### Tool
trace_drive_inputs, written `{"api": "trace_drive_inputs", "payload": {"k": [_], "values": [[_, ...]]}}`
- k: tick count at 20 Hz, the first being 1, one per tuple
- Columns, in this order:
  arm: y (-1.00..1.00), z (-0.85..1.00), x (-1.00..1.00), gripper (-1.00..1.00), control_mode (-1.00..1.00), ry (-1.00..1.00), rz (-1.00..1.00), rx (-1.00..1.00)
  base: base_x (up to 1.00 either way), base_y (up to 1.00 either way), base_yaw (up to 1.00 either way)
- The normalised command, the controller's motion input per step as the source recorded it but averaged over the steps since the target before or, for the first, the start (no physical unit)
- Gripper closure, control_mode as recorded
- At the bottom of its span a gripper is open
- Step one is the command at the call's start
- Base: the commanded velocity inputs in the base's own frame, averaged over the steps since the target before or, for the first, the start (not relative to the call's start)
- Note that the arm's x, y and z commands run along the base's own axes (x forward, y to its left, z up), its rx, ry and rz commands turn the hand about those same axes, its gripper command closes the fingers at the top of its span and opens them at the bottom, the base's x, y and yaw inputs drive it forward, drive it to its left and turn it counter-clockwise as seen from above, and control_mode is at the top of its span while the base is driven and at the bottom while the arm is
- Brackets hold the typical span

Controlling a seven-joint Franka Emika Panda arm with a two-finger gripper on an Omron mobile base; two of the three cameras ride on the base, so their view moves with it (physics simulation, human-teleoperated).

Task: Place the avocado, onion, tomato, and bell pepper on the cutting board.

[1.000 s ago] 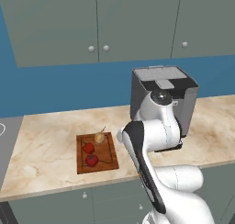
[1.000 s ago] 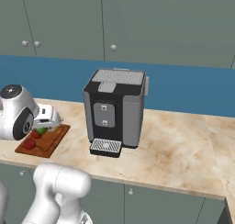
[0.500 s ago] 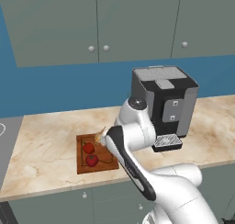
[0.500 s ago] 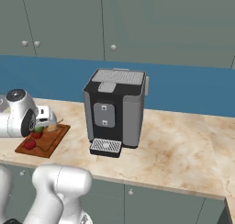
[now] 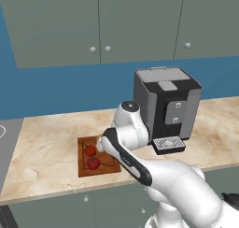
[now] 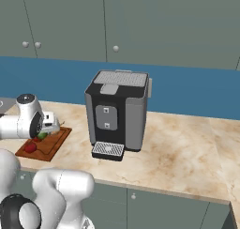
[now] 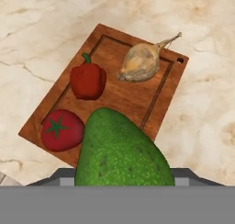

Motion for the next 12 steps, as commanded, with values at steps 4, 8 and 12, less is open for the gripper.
{"api": "trace_drive_inputs", "payload": {"k": [4, 8, 12], "values": [[0.0, -0.33, 0.15, 1.0, -1.0, 0.05, 0.0, 0.0, 0.0, 0.0, 0.0], [0.03, -0.41, 0.29, 1.0, -1.0, 0.09, 0.0, 0.0, 0.0, 0.0, 0.0], [0.08, -0.4, 0.31, 1.0, -1.0, 0.11, 0.0, 0.0, 0.0, 0.0, 0.0]]}}
